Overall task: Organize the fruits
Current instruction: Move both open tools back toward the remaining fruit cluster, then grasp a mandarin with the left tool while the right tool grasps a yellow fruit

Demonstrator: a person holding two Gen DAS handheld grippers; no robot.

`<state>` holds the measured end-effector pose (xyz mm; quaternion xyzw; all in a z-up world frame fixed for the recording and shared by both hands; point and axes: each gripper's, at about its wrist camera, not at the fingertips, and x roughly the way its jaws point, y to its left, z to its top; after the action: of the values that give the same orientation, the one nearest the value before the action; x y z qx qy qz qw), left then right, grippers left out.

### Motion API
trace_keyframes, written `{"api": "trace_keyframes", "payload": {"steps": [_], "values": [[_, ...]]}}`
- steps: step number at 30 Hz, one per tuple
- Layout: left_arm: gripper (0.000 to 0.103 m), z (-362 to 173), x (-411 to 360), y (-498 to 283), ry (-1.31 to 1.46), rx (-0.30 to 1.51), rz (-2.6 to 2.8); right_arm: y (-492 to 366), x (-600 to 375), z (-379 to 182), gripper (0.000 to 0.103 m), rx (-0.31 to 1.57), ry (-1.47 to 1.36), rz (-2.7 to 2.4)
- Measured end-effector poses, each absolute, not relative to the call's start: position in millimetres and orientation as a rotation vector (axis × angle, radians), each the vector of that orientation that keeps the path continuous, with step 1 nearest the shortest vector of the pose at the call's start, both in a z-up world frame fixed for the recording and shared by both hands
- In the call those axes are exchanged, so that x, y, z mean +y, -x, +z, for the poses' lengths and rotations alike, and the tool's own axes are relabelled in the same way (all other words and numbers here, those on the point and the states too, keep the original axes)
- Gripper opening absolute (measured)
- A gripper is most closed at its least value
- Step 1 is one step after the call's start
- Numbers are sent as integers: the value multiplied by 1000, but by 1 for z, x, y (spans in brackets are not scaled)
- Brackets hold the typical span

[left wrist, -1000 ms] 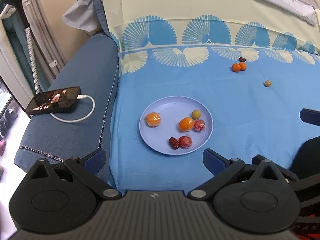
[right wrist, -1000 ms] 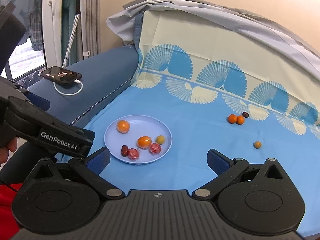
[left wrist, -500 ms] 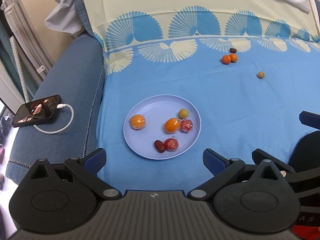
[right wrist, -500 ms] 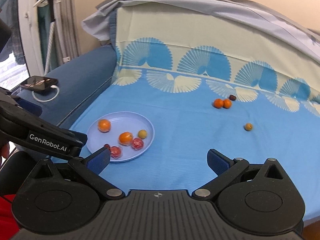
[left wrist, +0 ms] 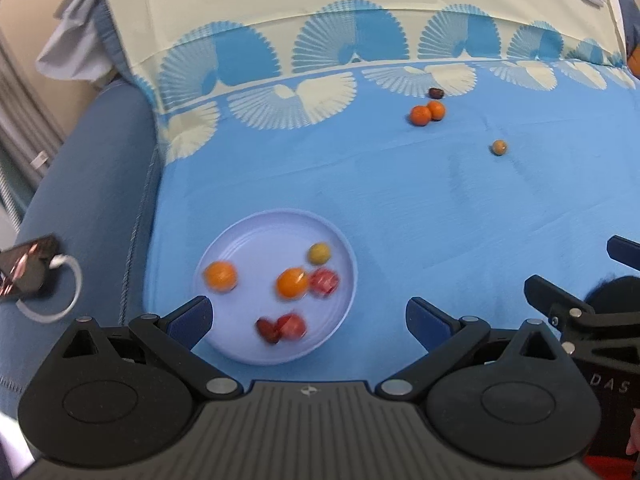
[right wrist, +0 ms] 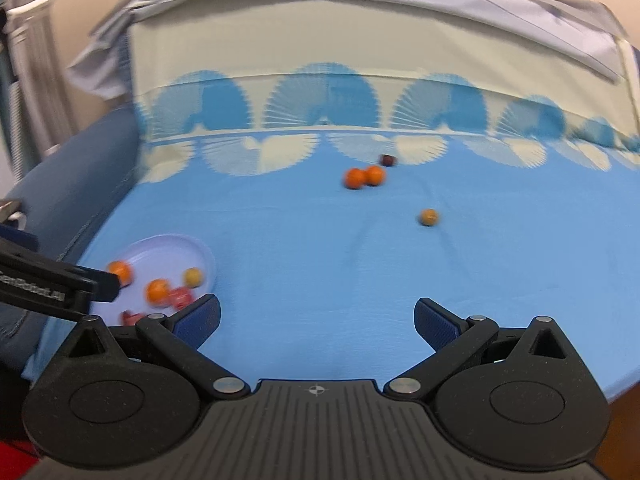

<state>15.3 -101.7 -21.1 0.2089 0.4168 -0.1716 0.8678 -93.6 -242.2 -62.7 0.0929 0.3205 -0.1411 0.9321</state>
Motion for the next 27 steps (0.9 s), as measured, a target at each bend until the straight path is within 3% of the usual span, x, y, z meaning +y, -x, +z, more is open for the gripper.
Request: {"api": "trace_keyframes", "payload": {"steps": [19,27], "values": [[103,-80,-254,-139,-521,807,-540,-1,-369,-120,102,599,-253,-602],[103,-131,-328,-217,-591,733,-652,-65,-419,-169,102,626,-258,-669]]}}
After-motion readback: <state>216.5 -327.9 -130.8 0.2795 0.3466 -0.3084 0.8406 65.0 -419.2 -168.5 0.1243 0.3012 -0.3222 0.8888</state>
